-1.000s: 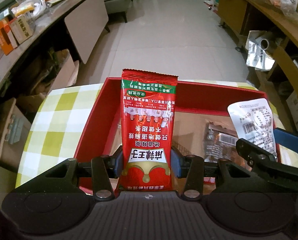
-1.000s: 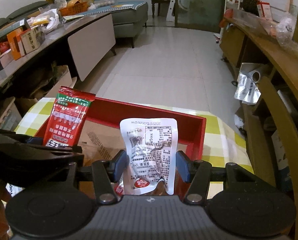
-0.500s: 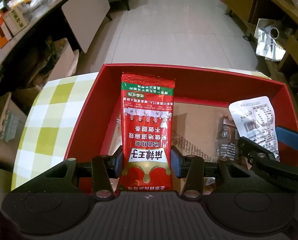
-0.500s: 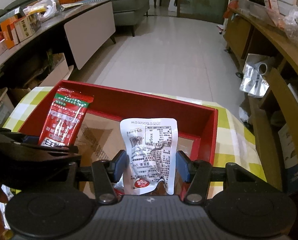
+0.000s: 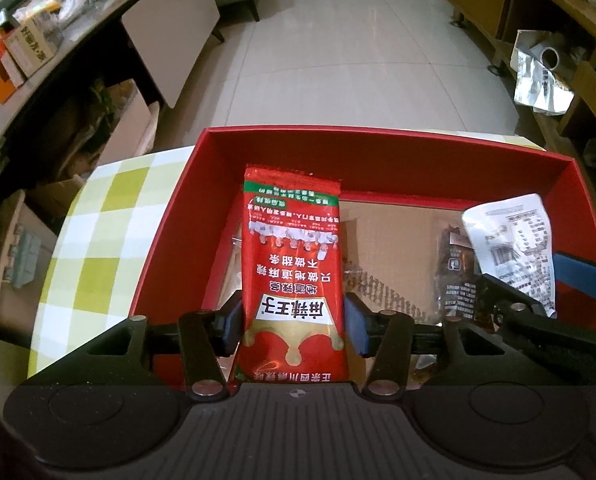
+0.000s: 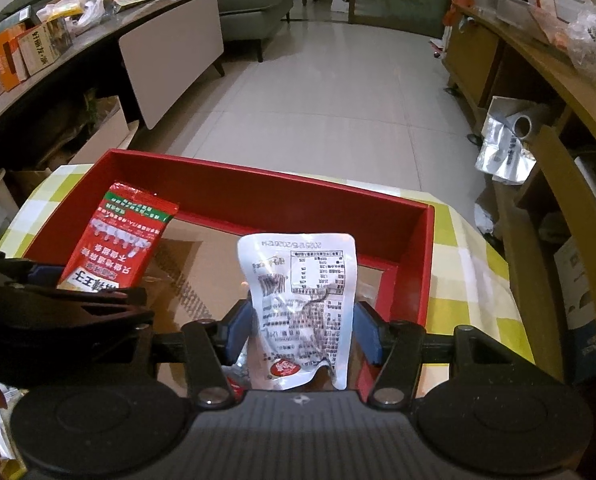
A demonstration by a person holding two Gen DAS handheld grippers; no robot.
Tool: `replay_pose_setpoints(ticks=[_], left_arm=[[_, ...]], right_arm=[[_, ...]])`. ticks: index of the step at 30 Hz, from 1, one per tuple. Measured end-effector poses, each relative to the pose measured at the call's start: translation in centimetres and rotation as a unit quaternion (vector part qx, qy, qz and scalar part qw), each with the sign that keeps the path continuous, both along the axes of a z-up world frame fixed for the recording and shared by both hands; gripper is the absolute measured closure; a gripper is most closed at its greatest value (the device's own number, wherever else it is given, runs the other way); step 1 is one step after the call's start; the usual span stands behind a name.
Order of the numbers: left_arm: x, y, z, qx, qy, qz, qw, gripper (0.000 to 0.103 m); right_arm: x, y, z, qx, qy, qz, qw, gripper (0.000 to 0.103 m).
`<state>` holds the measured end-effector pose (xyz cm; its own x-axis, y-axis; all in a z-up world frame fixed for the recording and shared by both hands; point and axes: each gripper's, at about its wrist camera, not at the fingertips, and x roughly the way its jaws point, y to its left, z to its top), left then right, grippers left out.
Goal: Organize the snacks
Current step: 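Open the left tool to drop the sachet into the box while the right tool drops the pouch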
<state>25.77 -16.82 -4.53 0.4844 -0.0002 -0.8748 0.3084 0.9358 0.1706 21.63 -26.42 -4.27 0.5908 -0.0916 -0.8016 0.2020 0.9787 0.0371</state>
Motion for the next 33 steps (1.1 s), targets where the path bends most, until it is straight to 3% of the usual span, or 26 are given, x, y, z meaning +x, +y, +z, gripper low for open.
replay_pose_setpoints(ticks=[5, 20, 33], left_arm=[[0.1, 0.4, 0.6, 0.000, -0.008, 0.007, 0.9999, 0.032], [-1.0, 1.8, 2.8, -0.020, -0.015, 0.007, 0.9997, 0.018], [-2.8, 4.0, 3.2, -0.016, -0.005, 0.005, 0.9998, 0.017]], right_arm=[[-0.3, 0.0, 0.7, 0.000, -0.011, -0.007, 1.000, 0.033], [-2.1, 0.5, 3.2, -0.008, -0.025, -0.009, 1.000, 0.027], [-4.2, 2.1, 4.6, -0.016, -0.027, 0.013, 0.999, 0.025]])
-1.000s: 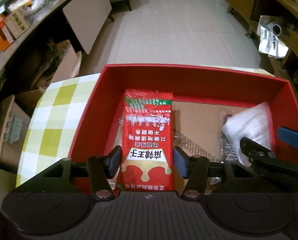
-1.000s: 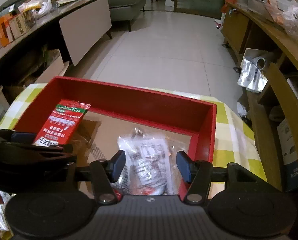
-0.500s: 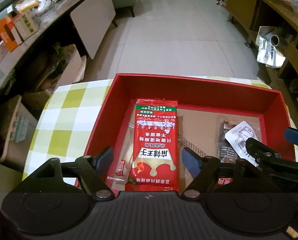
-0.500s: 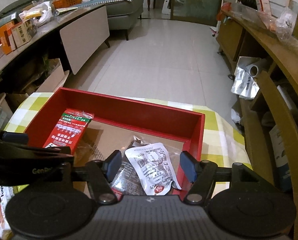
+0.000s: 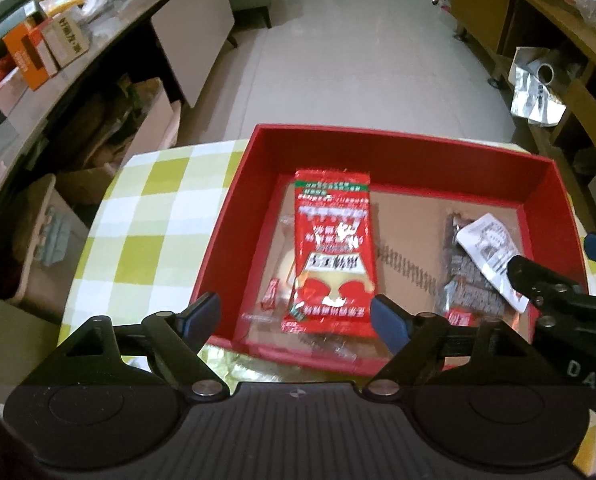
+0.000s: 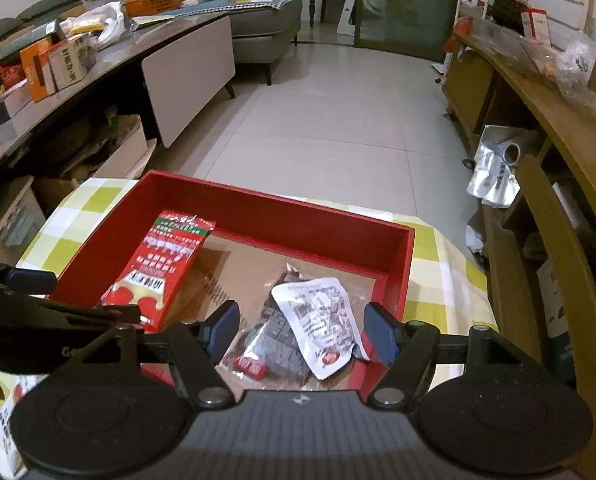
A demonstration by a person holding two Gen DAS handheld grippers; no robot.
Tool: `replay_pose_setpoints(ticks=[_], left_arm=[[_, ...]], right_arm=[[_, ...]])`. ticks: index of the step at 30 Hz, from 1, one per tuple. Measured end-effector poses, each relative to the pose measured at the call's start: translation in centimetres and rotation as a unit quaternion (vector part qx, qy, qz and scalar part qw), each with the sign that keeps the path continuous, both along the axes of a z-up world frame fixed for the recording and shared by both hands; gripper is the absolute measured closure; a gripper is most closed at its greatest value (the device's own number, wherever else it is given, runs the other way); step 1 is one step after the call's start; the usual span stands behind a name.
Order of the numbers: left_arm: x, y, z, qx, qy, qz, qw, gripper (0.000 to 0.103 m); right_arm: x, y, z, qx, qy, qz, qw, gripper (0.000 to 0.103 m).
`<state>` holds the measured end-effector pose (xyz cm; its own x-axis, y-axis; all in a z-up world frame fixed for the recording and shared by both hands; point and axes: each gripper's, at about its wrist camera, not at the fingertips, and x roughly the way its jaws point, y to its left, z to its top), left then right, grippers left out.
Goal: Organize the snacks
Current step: 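Open the left tool to drop the sachet into the box while the right tool drops the pouch, then move both tools back from the box toward the remaining snacks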
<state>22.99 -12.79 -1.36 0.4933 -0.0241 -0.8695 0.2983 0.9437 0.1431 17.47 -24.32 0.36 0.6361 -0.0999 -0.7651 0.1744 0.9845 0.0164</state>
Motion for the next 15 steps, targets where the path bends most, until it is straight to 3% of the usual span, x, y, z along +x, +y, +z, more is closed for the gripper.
replay_pose_setpoints(ticks=[15], left_arm=[[-3.1, 5.6, 0.3, -0.006, 0.029, 0.024, 0.9993, 0.017]], right_arm=[[-3.1, 3.9, -1.3, 0.008, 0.038, 0.056, 0.998, 0.025]])
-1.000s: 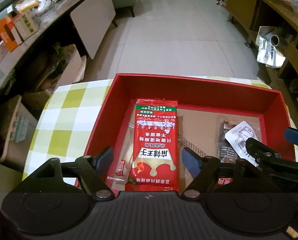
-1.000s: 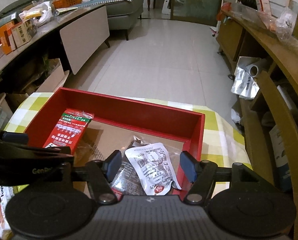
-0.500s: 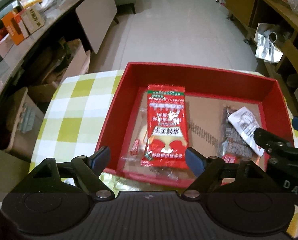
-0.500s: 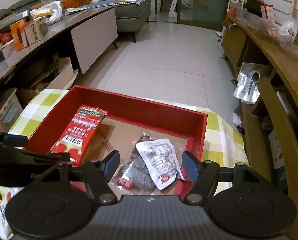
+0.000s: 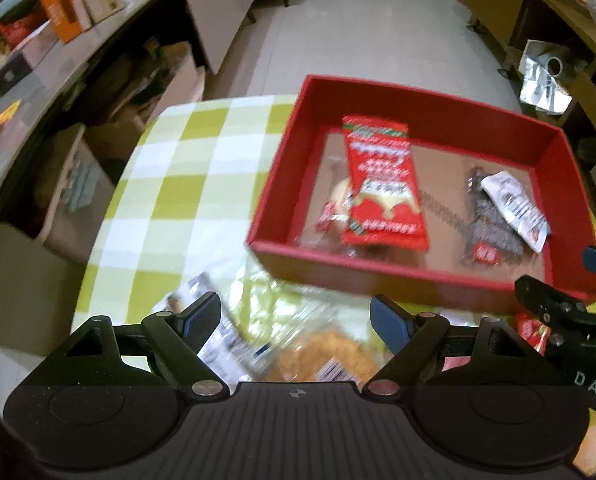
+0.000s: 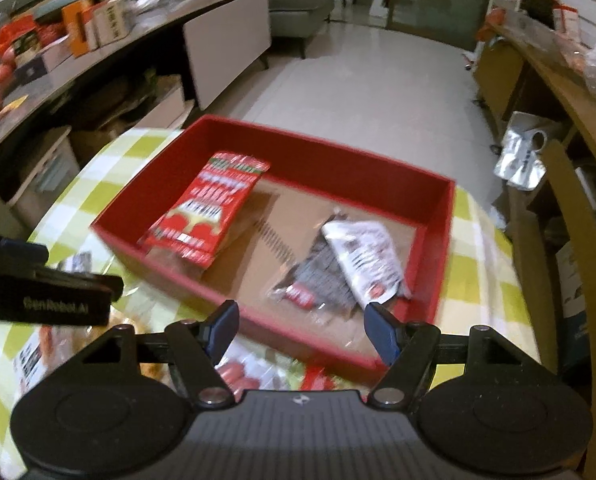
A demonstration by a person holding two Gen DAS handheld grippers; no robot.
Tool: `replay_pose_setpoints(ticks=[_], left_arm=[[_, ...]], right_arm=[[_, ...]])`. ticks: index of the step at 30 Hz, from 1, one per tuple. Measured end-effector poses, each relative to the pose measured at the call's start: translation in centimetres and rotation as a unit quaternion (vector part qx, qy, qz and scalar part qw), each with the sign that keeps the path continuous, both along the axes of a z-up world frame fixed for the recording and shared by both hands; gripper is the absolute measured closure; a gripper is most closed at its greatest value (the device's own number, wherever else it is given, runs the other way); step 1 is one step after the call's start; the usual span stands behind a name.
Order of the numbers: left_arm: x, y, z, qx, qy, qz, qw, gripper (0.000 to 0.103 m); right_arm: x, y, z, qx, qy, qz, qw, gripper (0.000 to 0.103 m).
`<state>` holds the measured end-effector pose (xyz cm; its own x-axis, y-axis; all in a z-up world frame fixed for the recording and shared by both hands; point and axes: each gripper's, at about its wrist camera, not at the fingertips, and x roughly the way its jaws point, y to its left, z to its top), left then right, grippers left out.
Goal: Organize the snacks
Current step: 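Move both tools back from the box toward the remaining snacks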
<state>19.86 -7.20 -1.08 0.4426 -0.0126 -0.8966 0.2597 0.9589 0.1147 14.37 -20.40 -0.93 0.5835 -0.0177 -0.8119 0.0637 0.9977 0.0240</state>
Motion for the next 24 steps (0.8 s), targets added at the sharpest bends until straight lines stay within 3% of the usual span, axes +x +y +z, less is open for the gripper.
replay_pose_setpoints(ticks=[19, 24], left_arm=[[-2.5, 6.9, -1.6, 0.004, 0.052, 0.030, 0.9982, 0.016], [-1.7, 9.7, -2.1, -0.038, 0.085, 0.076, 0.9927, 0.016]], right_arm=[[-2.6, 5.5, -1.8, 0.015, 0.042, 0.072, 0.996, 0.025], [-2.6, 5.9, -2.3, 0.017, 0.052, 0.077, 0.996, 0.025]])
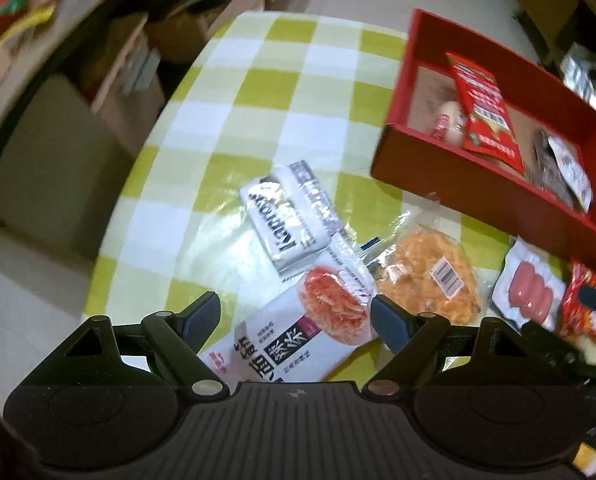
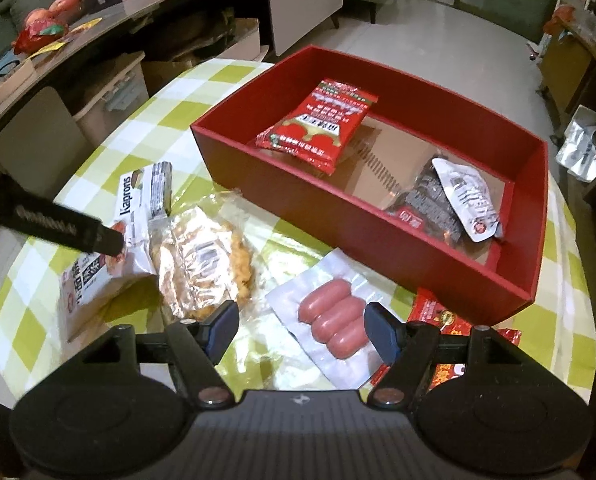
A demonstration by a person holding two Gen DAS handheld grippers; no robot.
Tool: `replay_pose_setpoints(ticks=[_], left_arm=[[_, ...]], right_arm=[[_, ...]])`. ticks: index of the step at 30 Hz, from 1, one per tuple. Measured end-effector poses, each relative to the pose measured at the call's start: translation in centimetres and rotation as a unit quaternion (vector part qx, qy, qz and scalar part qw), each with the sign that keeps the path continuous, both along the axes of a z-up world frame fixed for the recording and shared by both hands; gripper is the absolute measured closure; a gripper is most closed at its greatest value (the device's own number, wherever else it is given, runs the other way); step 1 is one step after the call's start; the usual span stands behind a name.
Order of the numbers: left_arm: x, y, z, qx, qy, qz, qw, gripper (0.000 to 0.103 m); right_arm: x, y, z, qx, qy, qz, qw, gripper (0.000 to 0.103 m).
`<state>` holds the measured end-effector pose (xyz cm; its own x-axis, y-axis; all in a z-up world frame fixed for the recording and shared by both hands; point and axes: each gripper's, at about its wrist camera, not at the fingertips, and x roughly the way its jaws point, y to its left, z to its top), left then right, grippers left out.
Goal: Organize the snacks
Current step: 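Move both tools back from the box toward the remaining snacks, then move the left tool to the white spicy-strip bag while the right tool approaches the gold cookie packet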
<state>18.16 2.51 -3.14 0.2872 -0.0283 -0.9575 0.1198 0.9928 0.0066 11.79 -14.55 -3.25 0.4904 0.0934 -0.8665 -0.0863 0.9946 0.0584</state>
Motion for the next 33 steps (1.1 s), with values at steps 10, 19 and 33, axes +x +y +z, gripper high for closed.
replay_pose_setpoints(ticks=[10, 19, 33], left_arm=[[-1.1, -1.5, -1.3, 0.019, 0.006, -0.092, 0.9955, 0.015], [-1.5, -3.0, -4.3, 0.062, 0.017, -0.171, 0.9832, 0.016], [-4.0, -2.8, -3.2, 0.054, 0.013, -0.195, 0.9792, 0.046]], right_arm=[[-1.5, 0.1, 0.2, 0.017, 0.009, -0.002, 1.000, 0.025], [-5.3, 1.5, -0.8, 0.036, 0.038, -0.005, 0.999, 0.025], [-8.6, 6.0, -2.4, 0.008, 0.067, 0.071, 0.995, 0.025]])
